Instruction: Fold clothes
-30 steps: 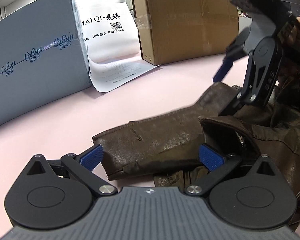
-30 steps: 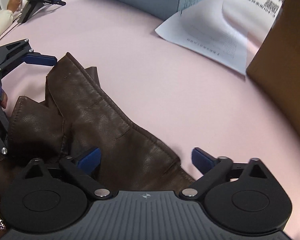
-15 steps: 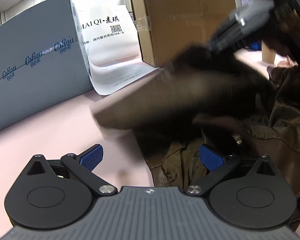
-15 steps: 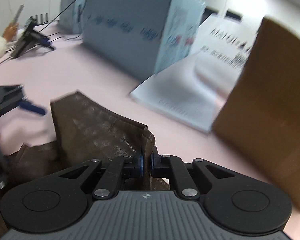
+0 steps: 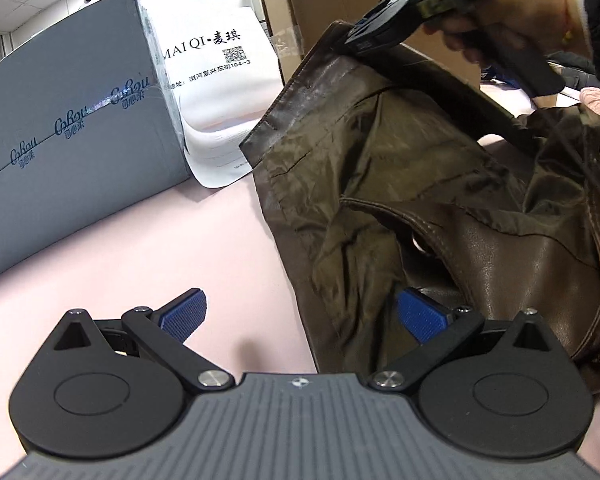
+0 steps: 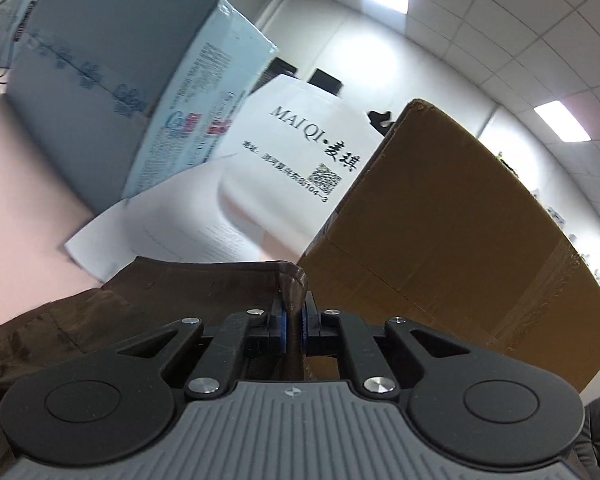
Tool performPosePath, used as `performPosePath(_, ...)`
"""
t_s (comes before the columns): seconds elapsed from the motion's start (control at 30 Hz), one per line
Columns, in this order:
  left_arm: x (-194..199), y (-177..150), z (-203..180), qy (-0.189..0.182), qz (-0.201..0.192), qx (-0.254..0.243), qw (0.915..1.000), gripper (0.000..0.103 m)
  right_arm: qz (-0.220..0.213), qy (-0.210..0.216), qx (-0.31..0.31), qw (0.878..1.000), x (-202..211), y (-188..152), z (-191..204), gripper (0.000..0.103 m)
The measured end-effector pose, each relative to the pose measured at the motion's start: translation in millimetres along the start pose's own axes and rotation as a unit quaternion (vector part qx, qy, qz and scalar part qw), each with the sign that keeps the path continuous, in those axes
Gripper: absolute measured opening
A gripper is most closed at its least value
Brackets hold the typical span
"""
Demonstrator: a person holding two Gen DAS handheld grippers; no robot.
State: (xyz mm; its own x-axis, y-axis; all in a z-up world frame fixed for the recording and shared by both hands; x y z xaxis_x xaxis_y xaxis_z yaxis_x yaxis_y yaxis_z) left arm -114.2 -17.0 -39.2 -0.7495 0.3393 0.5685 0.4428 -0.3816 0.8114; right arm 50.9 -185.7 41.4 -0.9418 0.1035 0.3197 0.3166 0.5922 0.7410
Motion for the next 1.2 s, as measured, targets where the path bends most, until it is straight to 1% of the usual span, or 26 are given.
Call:
performPosePath(0.1, -2, 0, 3, 0.006, 0.004, 0.003, 1.0, 0.103, 0.013, -0.024, 0.018, 0.999, -21, -2, 9, 0.006)
performPosePath(0.17, -3, 0, 4, 0.009, 0.007, 0.006, 0.9999, 0.103, 0.036, -0.036, 0.041, 0.998, -38, -8, 19, 0.006)
performPosePath(0.3, -7, -1, 10, 0.01, 0.023, 0.022, 0.9994, 0.103, 0.088, -0.033, 0.085, 0.992, -66, -28, 45, 0.007)
performPosePath(0.37, -9, -2, 14, 0.011, 0.031, 0.036, 0.9988, 0.103, 0.106, -0.035, 0.108, 0.988, -75, -38, 55, 0.011)
performPosePath(0.4, -9, -2, 14, 0.013, 0.031, 0.037, 0.9988, 0.103, 0.12, -0.034, 0.12, 0.985, -77, -43, 59, 0.02)
performPosePath(0.43, -9, -2, 14, 0.014, 0.03, 0.036, 0.9988, 0.103, 0.132, -0.031, 0.128, 0.982, -79, -46, 62, 0.034)
performPosePath(0.47, -9, -1, 14, 0.014, 0.029, 0.035, 0.9989, 0.103, 0.138, -0.036, 0.137, 0.98, -79, -47, 63, 0.036)
performPosePath(0.5, -9, -1, 13, 0.014, 0.029, 0.035, 0.9989, 0.103, 0.137, -0.04, 0.137, 0.98, -76, -45, 61, 0.049)
performPosePath(0.53, -8, 0, 15, 0.015, 0.028, 0.037, 0.9988, 0.103, 0.134, -0.042, 0.131, 0.981, -72, -43, 58, 0.068)
performPosePath(0.57, -6, 3, 18, 0.021, 0.019, 0.042, 0.9987, 0.103, 0.124, -0.04, 0.112, 0.985, -65, -37, 53, 0.073)
performPosePath(0.6, -3, 7, 22, 0.028, 0.009, 0.046, 0.9985, 0.103, 0.111, -0.037, 0.087, 0.989, -56, -29, 47, 0.076)
performPosePath(0.63, -1, 10, 26, 0.034, -0.001, 0.05, 0.9982, 0.103, 0.098, -0.029, 0.062, 0.993, -46, -20, 42, 0.076)
performPosePath(0.67, 8, 16, 34, 0.031, -0.024, 0.065, 0.9971, 0.103, 0.085, -0.018, 0.037, 0.995, -35, -11, 39, 0.076)
performPosePath(0.7, 18, 23, 41, 0.028, -0.047, 0.079, 0.9953, 0.103, 0.073, -0.001, 0.011, 0.997, -23, -2, 38, 0.076)
performPosePath(0.73, 25, 26, 49, 0.025, -0.061, 0.088, 0.9939, 0.103, 0.061, 0.023, -0.018, 0.998, -10, 7, 41, 0.076)
performPosePath(0.8, 35, 29, 66, 0.038, -0.076, 0.103, 0.9911, 0.103, 0.046, 0.076, -0.073, 0.993, 14, 23, 50, 0.078)
performPosePath(0.83, 36, 29, 71, 0.044, -0.076, 0.108, 0.9903, 0.103, 0.045, 0.096, -0.089, 0.99, 22, 28, 58, 0.078)
performPosePath(0.87, 35, 28, 77, 0.051, -0.071, 0.111, 0.99, 0.103, 0.047, 0.12, -0.099, 0.987, 31, 33, 72, 0.078)
performPosePath(0.9, 33, 27, 83, 0.057, -0.066, 0.114, 0.9896, 0.103, 0.051, 0.135, -0.095, 0.985, 36, 36, 88, 0.077)
performPosePath(0.93, 28, 22, 92, 0.067, -0.046, 0.117, 0.9898, 0.103, 0.056, 0.142, -0.082, 0.985, 39, 38, 104, 0.077)
performPosePath(1.0, 24, 16, 100, 0.077, -0.03, 0.122, 0.9892, 0.103, 0.065, 0.157, -0.056, 0.984, 44, 41, 134, 0.077)
performPosePath(1.07, 20, 10, 105, 0.073, -0.02, 0.12, 0.9898, 0.103, 0.083, 0.159, -0.037, 0.983, 39, 40, 155, 0.077)
performPosePath(1.13, 17, 3, 108, 0.07, -0.009, 0.119, 0.9904, 0.103, 0.102, 0.153, -0.032, 0.982, 35, 37, 170, 0.075)
performPosePath(1.2, 11, -4, 109, 0.074, 0.009, 0.114, 0.9906, 0.103, 0.125, 0.137, -0.028, 0.982, 32, 31, 179, 0.074)
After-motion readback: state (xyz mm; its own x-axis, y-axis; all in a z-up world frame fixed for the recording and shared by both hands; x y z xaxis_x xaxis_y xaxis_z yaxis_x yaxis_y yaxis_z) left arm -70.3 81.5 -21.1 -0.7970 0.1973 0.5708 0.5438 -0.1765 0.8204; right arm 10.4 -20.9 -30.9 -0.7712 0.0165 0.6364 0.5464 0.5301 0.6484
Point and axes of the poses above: each gripper's, at about its wrist camera, not at the fingertips, and x roughly against the way its jaws point, z to its left, y to its top, the point moved 9 cm from there along -x, roughly the way its jaws point, and after that the axes turned 5 degrees about x, right-handed, at the moved point
